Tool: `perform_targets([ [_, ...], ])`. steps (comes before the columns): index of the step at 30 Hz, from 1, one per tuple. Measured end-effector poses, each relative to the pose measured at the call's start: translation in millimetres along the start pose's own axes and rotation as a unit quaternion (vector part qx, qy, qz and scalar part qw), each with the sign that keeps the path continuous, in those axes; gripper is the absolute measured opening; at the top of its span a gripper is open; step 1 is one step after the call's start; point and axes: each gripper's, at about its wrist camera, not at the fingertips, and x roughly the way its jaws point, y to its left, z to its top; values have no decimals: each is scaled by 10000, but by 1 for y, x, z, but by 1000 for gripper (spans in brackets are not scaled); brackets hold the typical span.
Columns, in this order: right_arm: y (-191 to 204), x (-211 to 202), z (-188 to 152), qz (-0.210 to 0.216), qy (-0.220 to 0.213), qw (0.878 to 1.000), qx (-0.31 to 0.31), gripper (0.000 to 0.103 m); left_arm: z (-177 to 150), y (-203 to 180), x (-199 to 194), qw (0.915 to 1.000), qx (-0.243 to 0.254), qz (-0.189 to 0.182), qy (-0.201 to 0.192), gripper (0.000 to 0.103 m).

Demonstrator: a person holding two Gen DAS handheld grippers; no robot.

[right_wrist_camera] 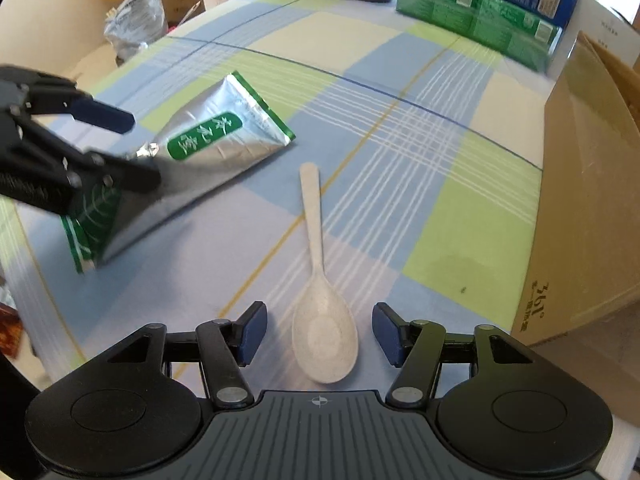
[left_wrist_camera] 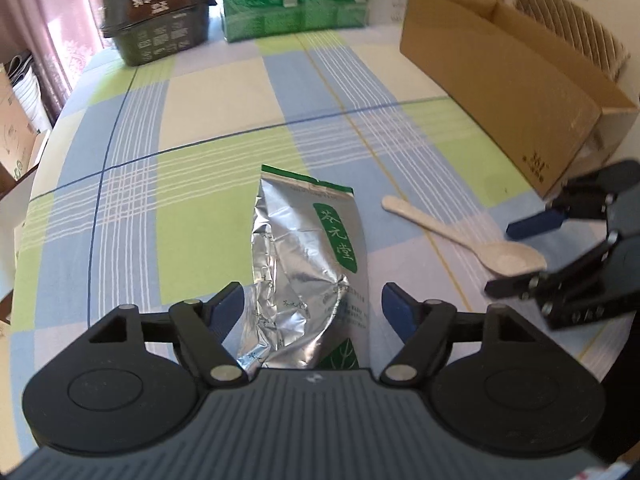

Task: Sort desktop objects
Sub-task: 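Lift the tea bag and white spoon off the table with both tools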

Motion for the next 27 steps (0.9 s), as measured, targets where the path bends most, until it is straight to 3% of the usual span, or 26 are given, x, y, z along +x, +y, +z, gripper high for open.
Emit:
perform_targets([
  [4, -6, -3, -4, -62, -156, 9997, 149, 56, -2, 11, -2, 9997, -176, -107, -107, 79],
  [8, -7, -7, -8, -2, -130, 9998, 130, 49, -2, 25, 9, 9984, -478, -300, 62, 79],
  [15, -11, -12, -12, 20, -214, 9996, 175, 33, 7, 16, 28, 9983, -254, -405, 323, 79],
  [27, -7, -16, -17, 14, -319, 9995, -10, 30, 2, 19, 37, 9969, -356, -460, 528, 79],
])
